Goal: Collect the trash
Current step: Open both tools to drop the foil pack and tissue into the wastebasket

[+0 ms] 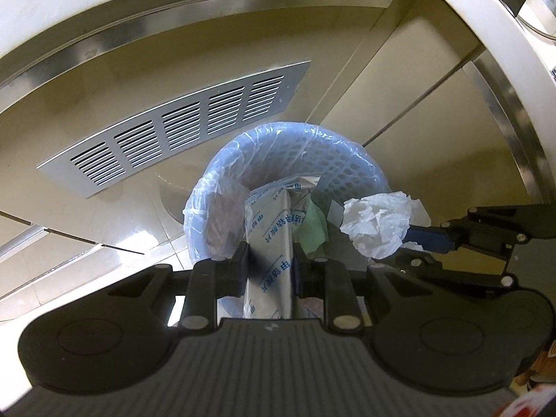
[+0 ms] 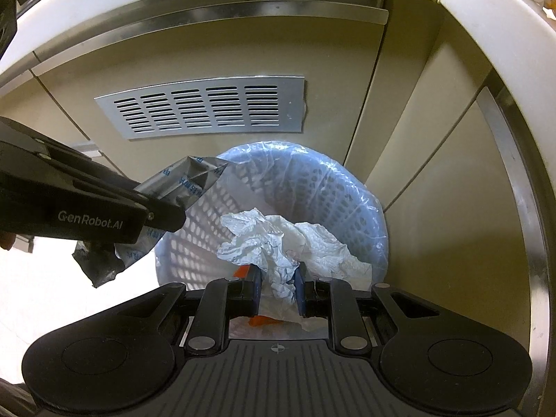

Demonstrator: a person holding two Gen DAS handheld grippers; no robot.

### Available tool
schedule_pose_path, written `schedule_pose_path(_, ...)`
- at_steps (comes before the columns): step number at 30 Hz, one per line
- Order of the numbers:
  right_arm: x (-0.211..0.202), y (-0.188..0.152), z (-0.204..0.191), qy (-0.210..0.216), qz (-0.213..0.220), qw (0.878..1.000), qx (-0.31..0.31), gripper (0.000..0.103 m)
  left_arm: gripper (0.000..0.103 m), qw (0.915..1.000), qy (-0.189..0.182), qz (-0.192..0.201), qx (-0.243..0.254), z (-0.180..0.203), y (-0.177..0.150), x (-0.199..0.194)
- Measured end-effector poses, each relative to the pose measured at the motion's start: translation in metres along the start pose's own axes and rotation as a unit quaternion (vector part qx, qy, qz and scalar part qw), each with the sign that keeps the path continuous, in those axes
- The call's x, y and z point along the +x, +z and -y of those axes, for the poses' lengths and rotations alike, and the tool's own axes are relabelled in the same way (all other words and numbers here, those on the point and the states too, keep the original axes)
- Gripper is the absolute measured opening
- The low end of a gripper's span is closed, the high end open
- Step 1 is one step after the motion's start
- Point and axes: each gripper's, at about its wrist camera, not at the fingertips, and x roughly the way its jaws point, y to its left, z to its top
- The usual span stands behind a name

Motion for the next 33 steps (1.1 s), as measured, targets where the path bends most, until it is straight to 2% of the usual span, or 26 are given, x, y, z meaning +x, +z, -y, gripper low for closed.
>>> schedule_pose_path(16, -0.0009, 0.0, 0.0032, -0.004, 0.001, 1.0, 0.008, 0.02, 0.025, 1.0, -0.004, 0.006, -0.003, 0.0056, 0.0068, -0.0002)
schedule_pose_path(18, -0.0014, -0.0001, 0.0034, -0.004, 0.002, 1.0, 0.01, 0.02, 0.029, 0.9999, -0.002, 0.009, -0.006, 0.0055, 0.0067, -0.0003)
schedule_pose_path(20, -0.0007, -0.0004, 0.0035, -0.005, 0.001, 1.0, 0.011, 0.02, 0.056, 0.9999, 0.002, 0.011, -0.009, 0.0054, 0.0062, -0.0011)
schedule_pose_path(33, -0.0017, -0.0013, 0.0026, -0.001, 0.003, 1.0, 0.008, 0.02, 0.057, 0.9997, 0.009, 0.015, -0.018, 0.0009, 0.0019, -0.0037)
